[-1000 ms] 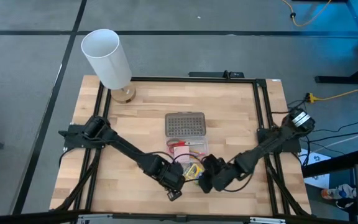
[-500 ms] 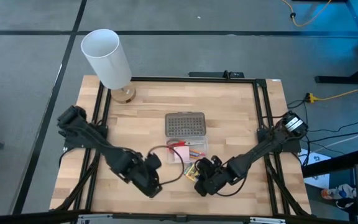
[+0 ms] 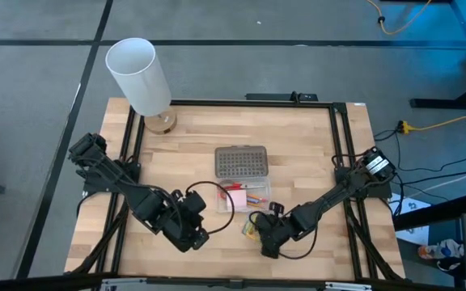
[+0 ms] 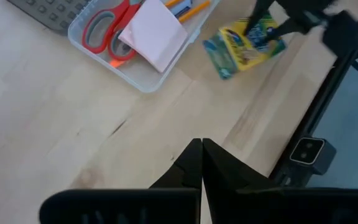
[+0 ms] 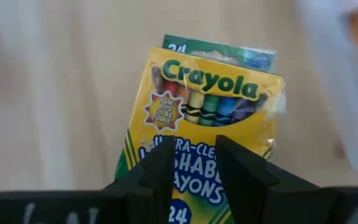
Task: Pack school essentials
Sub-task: Put the yellow crayon box into the transparent supply box
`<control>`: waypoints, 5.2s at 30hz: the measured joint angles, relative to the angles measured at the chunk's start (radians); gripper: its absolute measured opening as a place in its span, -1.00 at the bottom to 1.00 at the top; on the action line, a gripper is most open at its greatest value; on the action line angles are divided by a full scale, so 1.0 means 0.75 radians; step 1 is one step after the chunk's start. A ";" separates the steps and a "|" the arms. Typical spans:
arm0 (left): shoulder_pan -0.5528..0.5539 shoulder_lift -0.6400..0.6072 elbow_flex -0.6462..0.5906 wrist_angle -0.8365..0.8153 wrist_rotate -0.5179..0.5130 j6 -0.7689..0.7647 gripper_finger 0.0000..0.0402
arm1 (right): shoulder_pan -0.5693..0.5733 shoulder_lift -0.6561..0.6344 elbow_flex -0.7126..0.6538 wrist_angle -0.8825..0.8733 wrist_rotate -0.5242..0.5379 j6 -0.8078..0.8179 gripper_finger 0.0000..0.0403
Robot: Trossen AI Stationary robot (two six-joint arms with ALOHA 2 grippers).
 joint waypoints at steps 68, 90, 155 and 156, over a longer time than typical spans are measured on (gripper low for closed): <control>0.035 0.210 0.000 0.281 0.144 0.344 -0.98 | 0.321 -0.723 -0.750 0.430 0.351 0.744 0.39; 0.035 0.208 0.000 0.276 0.144 0.314 -0.98 | 0.190 -0.722 -0.614 0.609 0.074 -0.243 0.58; 0.039 0.208 0.000 0.281 0.138 0.349 -0.99 | 0.188 -0.020 -0.047 0.002 0.247 -0.369 0.58; 0.039 0.208 0.000 0.281 0.138 0.349 -0.98 | 0.188 -0.019 -0.047 0.002 0.255 -0.369 0.58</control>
